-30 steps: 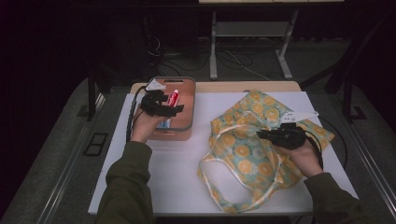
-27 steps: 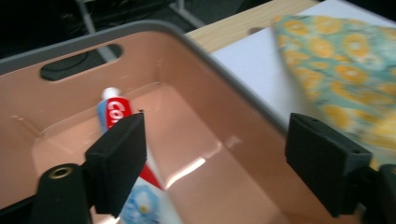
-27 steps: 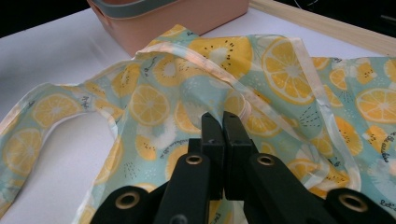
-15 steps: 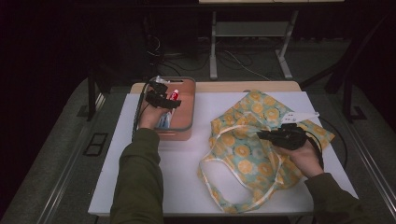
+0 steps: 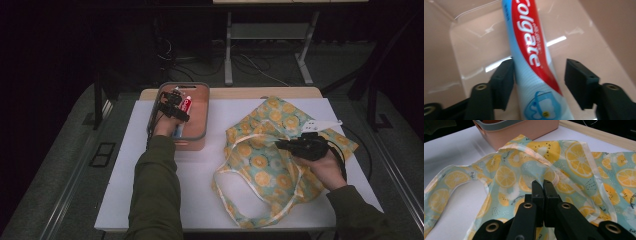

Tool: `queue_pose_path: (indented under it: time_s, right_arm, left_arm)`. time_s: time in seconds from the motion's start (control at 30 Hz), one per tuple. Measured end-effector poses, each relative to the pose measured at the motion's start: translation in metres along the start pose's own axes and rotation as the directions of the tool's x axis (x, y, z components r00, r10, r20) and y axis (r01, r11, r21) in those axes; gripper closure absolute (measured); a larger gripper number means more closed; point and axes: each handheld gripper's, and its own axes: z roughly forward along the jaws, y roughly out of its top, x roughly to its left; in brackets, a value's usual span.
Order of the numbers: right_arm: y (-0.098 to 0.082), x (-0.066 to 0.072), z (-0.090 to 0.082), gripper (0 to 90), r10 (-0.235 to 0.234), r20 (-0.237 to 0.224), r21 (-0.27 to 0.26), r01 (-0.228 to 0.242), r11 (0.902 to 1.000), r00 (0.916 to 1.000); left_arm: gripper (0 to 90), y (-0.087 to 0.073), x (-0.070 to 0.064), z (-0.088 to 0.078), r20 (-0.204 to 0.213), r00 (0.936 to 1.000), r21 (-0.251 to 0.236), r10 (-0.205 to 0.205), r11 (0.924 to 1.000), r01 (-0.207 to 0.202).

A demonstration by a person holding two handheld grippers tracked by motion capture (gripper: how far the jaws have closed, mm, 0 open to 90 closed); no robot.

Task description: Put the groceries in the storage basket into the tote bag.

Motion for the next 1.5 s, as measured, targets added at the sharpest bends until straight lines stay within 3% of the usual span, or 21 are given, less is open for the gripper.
queue_pose_path:
  time_s: [0.1,0.27,0.43,0.67,0.87,1.03,1.13,1.23,1.33,1.5]
  right_arm:
    - [0.000,0.000,0.000,88.7,0.000,0.000,0.000,0.000,1.0000,1.0000]
    - [0.000,0.000,-0.001,88.7,0.001,0.002,-0.001,-0.001,1.0000,1.0000]
    - [0.000,-0.001,-0.002,88.7,0.003,0.003,-0.002,-0.003,1.0000,1.0000]
    - [-0.001,0.000,-0.001,88.7,0.000,0.005,0.000,0.000,1.0000,1.0000]
    - [-0.001,-0.001,-0.002,88.7,0.005,0.005,-0.003,-0.005,1.0000,1.0000]
    - [-0.001,-0.002,-0.002,88.7,0.007,0.005,-0.004,-0.007,1.0000,1.0000]
    - [-0.001,-0.003,-0.001,88.7,0.002,0.007,-0.002,-0.002,1.0000,1.0000]
    - [-0.001,-0.003,0.000,88.7,-0.004,0.006,0.003,0.004,1.0000,1.0000]
    - [-0.001,-0.001,0.002,88.7,-0.013,0.009,0.012,0.013,0.9999,0.9999]
    - [-0.002,-0.001,0.004,88.7,-0.015,0.014,0.022,0.014,0.9997,0.9998]
  left_arm:
    - [44.6,0.000,0.000,0.001,-0.010,1.0000,0.014,0.000,0.9999,0.000]
    - [50.6,0.000,-0.001,0.002,0.009,0.9999,0.037,-0.011,0.9993,0.011]
    - [69.6,0.001,-0.001,-0.004,0.009,0.9997,0.009,-0.021,0.9997,0.021]
    - [77.2,0.003,-0.003,-0.010,0.007,0.9996,0.004,-0.026,0.9997,0.026]
    - [77.8,0.011,0.000,-0.029,0.049,0.9983,-0.081,-0.032,0.9961,0.036]
    - [77.6,0.018,-0.007,-0.060,0.103,0.9945,-0.141,0.019,0.9901,-0.004]
    - [77.6,0.018,-0.018,-0.078,0.142,0.9883,-0.167,0.055,0.9854,-0.031]
    - [77.5,0.014,-0.031,-0.097,0.154,0.9814,-0.184,0.115,0.9791,-0.086]
    - [77.5,0.007,-0.041,-0.113,0.191,0.9709,-0.206,0.145,0.9730,-0.105]
    - [77.5,-0.007,-0.058,-0.131,0.215,0.9571,-0.231,0.194,0.9623,-0.143]
